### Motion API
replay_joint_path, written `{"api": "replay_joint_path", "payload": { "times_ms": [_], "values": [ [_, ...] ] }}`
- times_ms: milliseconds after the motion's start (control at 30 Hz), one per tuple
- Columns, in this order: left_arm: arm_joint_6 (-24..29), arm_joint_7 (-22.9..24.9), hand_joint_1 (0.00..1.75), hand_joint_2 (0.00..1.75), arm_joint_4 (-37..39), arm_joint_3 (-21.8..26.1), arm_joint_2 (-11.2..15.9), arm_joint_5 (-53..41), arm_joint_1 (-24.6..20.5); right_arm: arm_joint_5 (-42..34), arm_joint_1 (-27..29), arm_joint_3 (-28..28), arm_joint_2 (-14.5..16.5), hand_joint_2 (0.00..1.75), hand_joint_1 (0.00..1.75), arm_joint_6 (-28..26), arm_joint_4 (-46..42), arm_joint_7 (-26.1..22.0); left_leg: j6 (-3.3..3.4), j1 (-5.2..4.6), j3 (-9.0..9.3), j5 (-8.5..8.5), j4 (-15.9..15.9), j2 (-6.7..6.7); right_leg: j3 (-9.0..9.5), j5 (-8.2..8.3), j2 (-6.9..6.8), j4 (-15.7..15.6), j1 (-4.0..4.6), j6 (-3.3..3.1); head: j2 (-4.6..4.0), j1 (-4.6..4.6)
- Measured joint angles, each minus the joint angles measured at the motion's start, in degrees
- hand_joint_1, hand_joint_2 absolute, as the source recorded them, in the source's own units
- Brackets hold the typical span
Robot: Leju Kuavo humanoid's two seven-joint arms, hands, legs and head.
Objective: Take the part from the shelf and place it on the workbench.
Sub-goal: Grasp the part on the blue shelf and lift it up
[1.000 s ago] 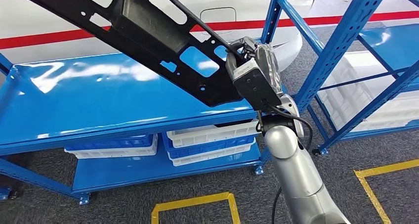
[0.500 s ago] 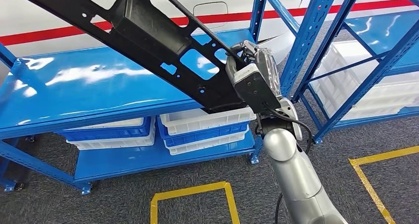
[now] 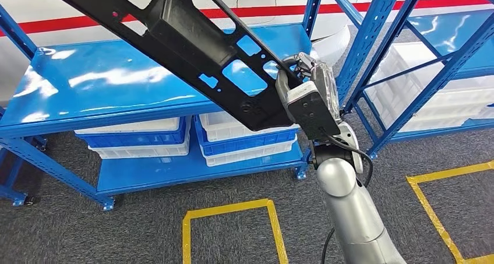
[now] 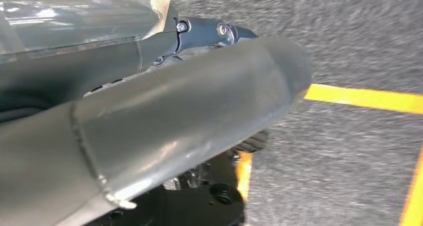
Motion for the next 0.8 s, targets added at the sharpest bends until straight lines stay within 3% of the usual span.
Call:
{"api": "replay_joint_path", "payload": {
  "times_ms": [67,133,200,267,300,333,400,433,467,500,533,600,667,733,800],
  "values": [
    [0.0,0.0,0.00,0.00,0.0,0.0,0.0,0.0,0.0,0.0,0.1,0.0,-0.1,1.75,1.75,0.0,0.0,0.0,-0.39,-0.03,-1.54,1.29,0.1,-0.01,5.45,1.96,-0.01,-6.3,-0.04,0.61,0.00,0.01],
    [0.0,0.0,0.00,0.00,0.0,0.0,-0.1,0.0,0.0,0.0,0.0,0.0,0.0,1.75,1.75,0.0,-0.2,0.0,-0.91,-0.24,-2.55,2.34,0.5,-0.09,11.50,1.22,0.04,-15.1,0.21,0.22,0.00,-0.01],
    [0.0,0.0,0.00,0.00,0.0,0.0,-0.1,0.0,0.0,0.1,0.0,0.0,0.0,1.75,1.75,0.0,-0.4,-0.1,-1.28,-0.44,-2.99,3.14,0.7,-0.14,13.60,0.16,0.14,-19.0,0.47,-0.15,0.00,-0.09],
    [0.0,0.0,0.00,0.00,0.0,0.0,0.0,0.0,0.1,0.1,0.1,0.0,0.0,1.75,1.75,0.0,-0.5,-0.1,-1.58,-0.25,-3.23,3.65,0.8,-0.19,12.89,0.59,0.12,-18.9,0.11,-0.56,0.00,-0.20],
    [0.0,0.1,0.00,0.00,0.0,0.0,0.0,-0.1,0.1,0.1,0.1,0.0,0.0,1.75,1.75,0.0,-0.5,-0.1,-1.86,-0.06,-3.56,2.93,1.3,-0.24,12.52,1.08,0.05,-18.9,-0.15,-1.01,0.00,-0.25],
    [0.0,0.1,0.00,0.00,0.0,0.0,0.0,-0.2,0.2,0.2,0.2,0.0,0.0,1.75,1.75,0.0,-0.5,-0.1,-2.21,0.16,-4.14,1.05,2.7,-0.30,12.16,1.64,-0.06,-18.8,-0.39,-1.58,0.00,-0.31],
    [0.0,0.2,0.00,0.00,0.0,0.0,-0.1,-0.5,0.2,0.5,0.3,0.0,0.2,1.75,1.75,0.0,-0.7,-0.2,-2.99,0.53,-6.00,-5.12,9.0,-0.39,11.15,2.94,-0.24,-18.8,-0.51,-2.39,0.00,-0.42],
    [0.0,0.2,0.00,0.00,0.0,0.0,-0.1,-0.6,0.2,0.6,0.4,0.0,0.3,1.75,1.75,-0.1,-0.8,-0.2,-3.33,0.70,-6.99,-7.83,13.2,-0.42,10.49,3.59,-0.28,-18.7,-0.49,-2.52,0.00,-0.45],
    [0.0,0.3,0.00,0.00,0.0,0.0,-0.1,-0.8,0.1,0.6,0.6,0.0,0.4,1.75,1.75,-0.1,-0.9,-0.2,-3.60,0.90,-7.58,-9.18,16.9,-0.43,9.72,4.20,-0.30,-18.7,-0.47,-2.45,0.00,-0.47],
    [0.0,0.3,0.00,0.00,0.0,0.0,-0.1,-0.9,0.1,0.7,0.8,-0.1,0.4,1.75,1.75,-0.1,-1.0,-0.2,-3.83,1.12,-7.46,-9.14,19.1,-0.42,8.94,4.76,-0.30,-18.5,-0.47,-2.30,0.00,-0.46],
    [0.0,0.4,0.00,0.00,0.0,0.0,-0.1,-1.0,0.0,0.8,1.0,-0.2,0.4,1.75,1.75,-0.1,-1.2,-0.2,-3.98,1.36,-6.39,-8.05,19.3,-0.41,8.23,5.23,-0.30,-18.4,-0.48,-2.13,0.00,-0.48],
    [0.0,0.6,0.00,0.00,0.0,0.0,-0.1,-1.1,-0.1,1.1,1.4,-0.4,0.4,1.75,1.75,0.0,-1.6,-0.2,-4.07,1.79,-1.40,-5.41,13.9,-0.44,7.18,5.91,-0.29,-18.1,-0.54,-1.62,0.00,-0.49],
    [0.0,0.8,0.00,0.00,0.0,0.0,-0.1,-1.3,-0.3,1.6,1.5,-0.8,0.4,1.75,1.75,0.0,-2.0,-0.1,-3.85,1.83,4.07,-4.89,6.3,-0.63,6.42,6.42,-0.30,-17.6,-0.33,-0.91,0.00,-0.47],
    [0.2,1.1,0.00,0.00,0.0,-0.1,-0.1,-1.9,-0.6,2.4,1.7,-1.4,0.4,1.75,1.75,0.1,-2.4,-0.1,-3.54,1.44,5.93,-5.25,2.9,-0.79,5.73,7.14,-0.36,-17.3,-0.20,0.06,0.00,-0.47],
    [0.5,1.5,0.00,0.00,0.0,-0.1,-0.1,-2.5,-0.8,3.2,2.5,-2.0,0.4,1.75,1.75,0.1,-2.8,0.0,-2.94,1.23,5.41,-5.00,1.8,-0.65,4.75,7.29,-0.35,-16.8,-0.14,0.88,0.00,-0.46]
  ]
}}
